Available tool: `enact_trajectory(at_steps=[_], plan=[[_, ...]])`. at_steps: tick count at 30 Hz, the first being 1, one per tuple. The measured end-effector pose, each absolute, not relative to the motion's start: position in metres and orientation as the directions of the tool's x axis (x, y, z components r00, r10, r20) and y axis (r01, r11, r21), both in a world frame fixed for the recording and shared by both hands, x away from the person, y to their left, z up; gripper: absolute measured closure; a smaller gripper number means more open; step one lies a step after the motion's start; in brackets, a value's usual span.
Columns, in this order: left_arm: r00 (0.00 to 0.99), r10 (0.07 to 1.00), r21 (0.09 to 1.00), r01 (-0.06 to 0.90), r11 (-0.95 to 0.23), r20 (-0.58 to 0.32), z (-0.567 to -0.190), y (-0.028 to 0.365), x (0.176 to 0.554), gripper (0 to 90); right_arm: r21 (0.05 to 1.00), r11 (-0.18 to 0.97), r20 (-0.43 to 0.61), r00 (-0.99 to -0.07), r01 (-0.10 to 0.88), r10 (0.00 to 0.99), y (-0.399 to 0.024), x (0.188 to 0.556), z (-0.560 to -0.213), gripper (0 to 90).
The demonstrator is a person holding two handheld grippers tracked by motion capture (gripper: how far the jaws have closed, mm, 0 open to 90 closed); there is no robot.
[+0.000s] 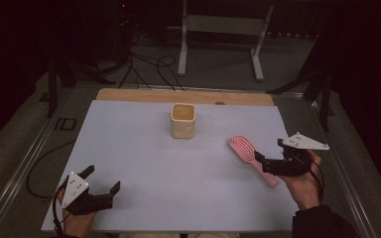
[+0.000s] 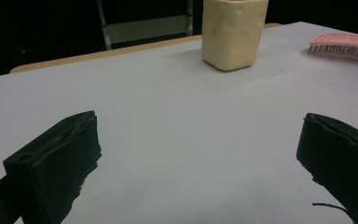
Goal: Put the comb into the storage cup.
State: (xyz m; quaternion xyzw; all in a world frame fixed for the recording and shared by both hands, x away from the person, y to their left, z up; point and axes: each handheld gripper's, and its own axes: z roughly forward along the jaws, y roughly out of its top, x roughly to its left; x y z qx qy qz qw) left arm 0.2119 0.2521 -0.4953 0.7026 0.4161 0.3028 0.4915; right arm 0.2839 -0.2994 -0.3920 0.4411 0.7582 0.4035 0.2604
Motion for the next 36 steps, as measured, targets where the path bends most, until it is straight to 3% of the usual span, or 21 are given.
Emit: enact_trajectory(at_steps=[18,29,36], plan=[[0.456,0.89,0.945,0.285,-0.159,0.012,-0.495,0.254,0.211,0.2,0.728,0.404,-0.098,-0.5,0.553,0.861,-0.291,0.325,-0.403,8.3],[0.456,0.89,0.945,0.284,-0.159,0.013,-0.495,0.254,0.211,0.1,0.598,0.439,-0.047,-0.517,0.671,0.855,-0.299,0.35,-0.433,9.2],[0.457,0.889,0.945,0.286,-0.161,0.014,-0.495,0.254,0.211,0.2,0.555,0.455,-0.032,-0.528,0.697,0.848,-0.299,0.355,-0.442,9.1]])
